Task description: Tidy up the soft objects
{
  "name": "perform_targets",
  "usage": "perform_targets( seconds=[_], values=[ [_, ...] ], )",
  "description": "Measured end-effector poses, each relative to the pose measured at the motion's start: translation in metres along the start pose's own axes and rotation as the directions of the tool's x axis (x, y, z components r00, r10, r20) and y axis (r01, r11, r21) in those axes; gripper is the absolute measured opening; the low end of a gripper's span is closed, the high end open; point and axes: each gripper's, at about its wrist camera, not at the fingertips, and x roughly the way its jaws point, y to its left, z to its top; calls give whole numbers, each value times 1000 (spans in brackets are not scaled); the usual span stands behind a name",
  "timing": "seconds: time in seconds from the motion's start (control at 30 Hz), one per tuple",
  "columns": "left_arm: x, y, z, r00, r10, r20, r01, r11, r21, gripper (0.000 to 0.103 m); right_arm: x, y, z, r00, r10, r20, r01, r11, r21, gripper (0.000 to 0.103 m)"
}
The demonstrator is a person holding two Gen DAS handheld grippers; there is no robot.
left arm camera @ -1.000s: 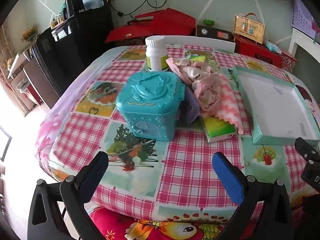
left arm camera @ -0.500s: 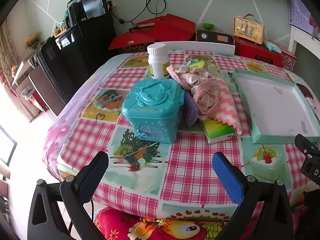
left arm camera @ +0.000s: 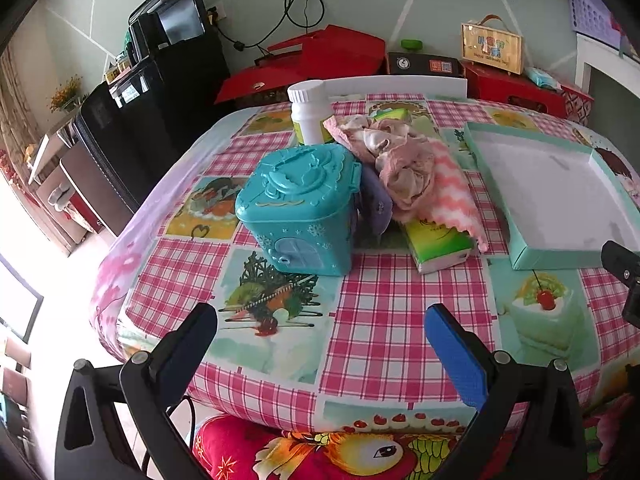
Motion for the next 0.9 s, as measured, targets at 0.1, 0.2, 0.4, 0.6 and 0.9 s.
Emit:
perform_targets(
  seconds=[0.1, 0.2, 0.4, 0.6, 0.9],
  values=[
    [-1, 1, -1, 1000, -7, 4, 7, 1000, -9, 103, 1, 1, 0, 1000, -1, 0, 1, 1000, -4, 103],
    [-1, 4, -1, 1000, -14, 4, 14, 1000, -20, 103, 1, 2, -1, 1000, -4, 0, 4, 1000, -8, 103],
    [-2, 5, -2, 1000, -17, 12, 18, 1000, -25, 103, 2, 3, -2, 1000, -7, -1, 7, 1000, -14, 103],
    [0, 5, -2, 1000, -24, 5, 24, 999, -31, 103, 2, 4, -2, 1000, -11, -2, 11, 1000, -17, 103],
    [3, 5, -2, 999, -33, -3, 32, 999, -33, 103, 4, 5, -2, 1000, -20, -7, 19, 999, -27, 103]
  ],
)
